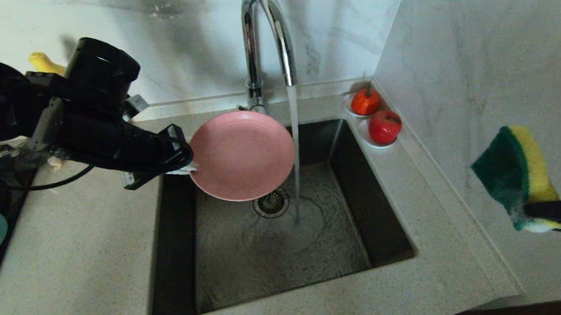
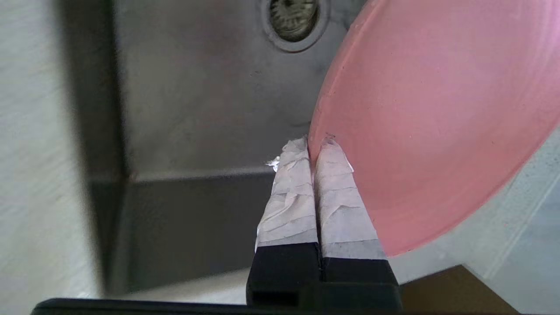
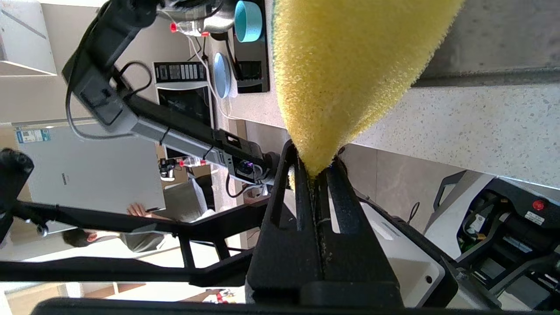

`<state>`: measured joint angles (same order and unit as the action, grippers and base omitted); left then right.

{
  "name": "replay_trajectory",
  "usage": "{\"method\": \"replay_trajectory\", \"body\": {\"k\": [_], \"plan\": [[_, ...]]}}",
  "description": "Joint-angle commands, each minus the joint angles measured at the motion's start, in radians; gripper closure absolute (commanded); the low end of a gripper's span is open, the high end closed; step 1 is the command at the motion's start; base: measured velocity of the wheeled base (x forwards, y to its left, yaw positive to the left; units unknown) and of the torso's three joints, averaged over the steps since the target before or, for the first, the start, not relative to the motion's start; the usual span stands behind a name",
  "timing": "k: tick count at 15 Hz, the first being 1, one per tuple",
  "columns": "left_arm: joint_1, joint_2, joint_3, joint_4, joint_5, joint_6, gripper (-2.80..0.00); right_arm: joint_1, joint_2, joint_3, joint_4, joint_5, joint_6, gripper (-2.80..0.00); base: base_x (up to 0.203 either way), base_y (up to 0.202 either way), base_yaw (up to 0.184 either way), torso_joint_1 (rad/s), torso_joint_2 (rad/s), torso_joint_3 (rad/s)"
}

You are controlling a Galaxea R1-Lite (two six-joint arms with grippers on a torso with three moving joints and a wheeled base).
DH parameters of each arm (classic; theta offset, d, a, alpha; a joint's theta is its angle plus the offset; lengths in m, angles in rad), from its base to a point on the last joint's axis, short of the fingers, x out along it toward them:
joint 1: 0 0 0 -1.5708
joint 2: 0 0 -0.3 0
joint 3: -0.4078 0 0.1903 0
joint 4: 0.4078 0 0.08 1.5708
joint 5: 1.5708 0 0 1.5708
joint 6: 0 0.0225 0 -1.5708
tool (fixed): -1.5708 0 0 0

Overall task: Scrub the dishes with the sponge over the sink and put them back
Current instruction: Wash the plate

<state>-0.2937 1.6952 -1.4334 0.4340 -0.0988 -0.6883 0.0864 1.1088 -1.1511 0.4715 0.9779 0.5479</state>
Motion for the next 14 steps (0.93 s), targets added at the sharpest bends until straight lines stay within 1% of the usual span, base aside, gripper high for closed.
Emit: {"method": "replay_trajectory", "body": {"k": [1, 3, 6, 9, 14], "plan": [[-0.039, 0.071, -0.024, -0.023, 0.013, -0.006, 0.0, 0.0, -0.015, 0.005, 0.004, 0.005, 0.003, 0.0, 0.0, 0.0, 0.0, 0.0, 0.0, 0.0], [-0.06, 0.102, -0.037, -0.04, 0.02, -0.022, 0.0, 0.0, -0.018, 0.01, 0.003, 0.002, 0.004, 0.0, 0.0, 0.0, 0.0, 0.0, 0.0, 0.0], [-0.064, 0.137, -0.084, -0.042, 0.021, -0.051, 0.0, -0.002, -0.023, 0.011, 0.006, 0.001, 0.004, 0.0, 0.0, 0.0, 0.0, 0.0, 0.0, 0.0], [-0.079, 0.155, -0.113, -0.043, 0.019, -0.051, 0.0, -0.004, -0.026, 0.024, 0.006, 0.001, 0.004, 0.0, 0.0, 0.0, 0.0, 0.0, 0.0, 0.0], [-0.132, 0.187, -0.154, -0.043, 0.021, -0.05, 0.0, -0.009, -0.024, 0.047, -0.001, -0.001, 0.001, 0.0, 0.0, 0.0, 0.0, 0.0, 0.0, 0.0]]}}
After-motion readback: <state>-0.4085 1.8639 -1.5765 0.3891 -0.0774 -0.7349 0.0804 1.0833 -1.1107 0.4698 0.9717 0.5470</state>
